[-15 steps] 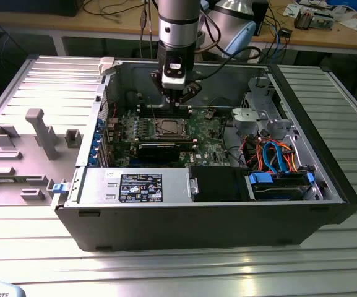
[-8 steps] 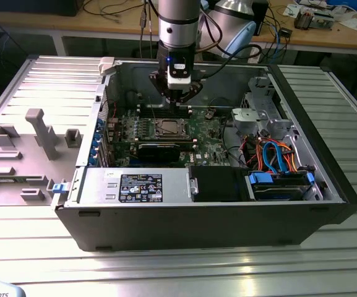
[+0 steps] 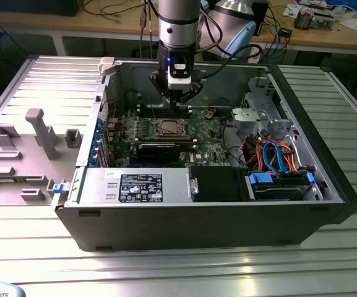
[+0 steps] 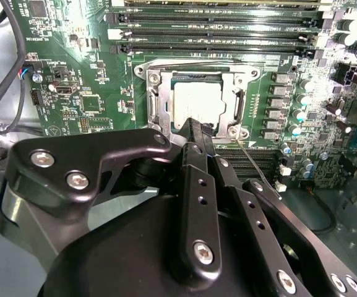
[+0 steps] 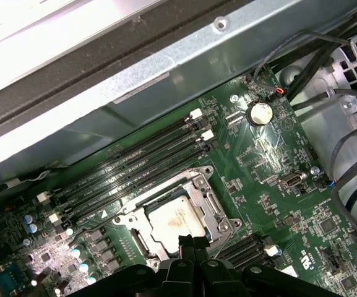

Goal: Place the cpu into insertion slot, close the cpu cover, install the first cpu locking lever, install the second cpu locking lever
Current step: 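Install the first cpu locking lever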

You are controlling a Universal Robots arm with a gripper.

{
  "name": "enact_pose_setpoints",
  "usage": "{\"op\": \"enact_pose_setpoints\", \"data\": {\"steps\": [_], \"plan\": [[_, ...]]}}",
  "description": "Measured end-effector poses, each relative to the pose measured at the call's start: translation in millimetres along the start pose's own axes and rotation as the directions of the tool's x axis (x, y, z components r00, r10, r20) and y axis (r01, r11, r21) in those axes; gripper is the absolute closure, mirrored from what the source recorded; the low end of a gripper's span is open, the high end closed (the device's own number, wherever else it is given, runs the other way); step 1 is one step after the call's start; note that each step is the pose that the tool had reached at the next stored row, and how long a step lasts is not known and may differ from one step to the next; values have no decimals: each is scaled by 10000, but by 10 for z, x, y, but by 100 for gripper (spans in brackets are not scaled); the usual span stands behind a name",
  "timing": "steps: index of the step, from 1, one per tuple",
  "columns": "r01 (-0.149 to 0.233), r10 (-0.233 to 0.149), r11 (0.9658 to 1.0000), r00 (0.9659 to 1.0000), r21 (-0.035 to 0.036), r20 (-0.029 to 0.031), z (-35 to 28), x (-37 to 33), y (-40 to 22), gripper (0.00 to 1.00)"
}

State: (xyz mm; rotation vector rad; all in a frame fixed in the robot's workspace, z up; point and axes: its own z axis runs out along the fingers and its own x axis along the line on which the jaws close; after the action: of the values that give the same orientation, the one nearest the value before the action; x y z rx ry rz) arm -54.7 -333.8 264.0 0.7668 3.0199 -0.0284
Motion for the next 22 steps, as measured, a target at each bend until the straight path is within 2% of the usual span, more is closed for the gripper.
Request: {"op": "enact_pose_setpoints", "data": {"steps": [6, 8, 10, 11, 12, 22], "plan": [[26, -26, 10000, 10000, 0, 0, 0, 0, -1, 89], [158, -158, 9999, 9999, -4, 2, 0, 4, -4, 89], [642, -642, 9979, 9979, -19, 8, 0, 9, -6, 89], [951, -951, 9955, 9955, -27, 12, 0, 14, -9, 89], [1034, -1034, 9946, 9946, -30, 13, 0, 14, -9, 89], [1043, -1043, 9945, 9945, -30, 13, 0, 14, -9, 89]]}}
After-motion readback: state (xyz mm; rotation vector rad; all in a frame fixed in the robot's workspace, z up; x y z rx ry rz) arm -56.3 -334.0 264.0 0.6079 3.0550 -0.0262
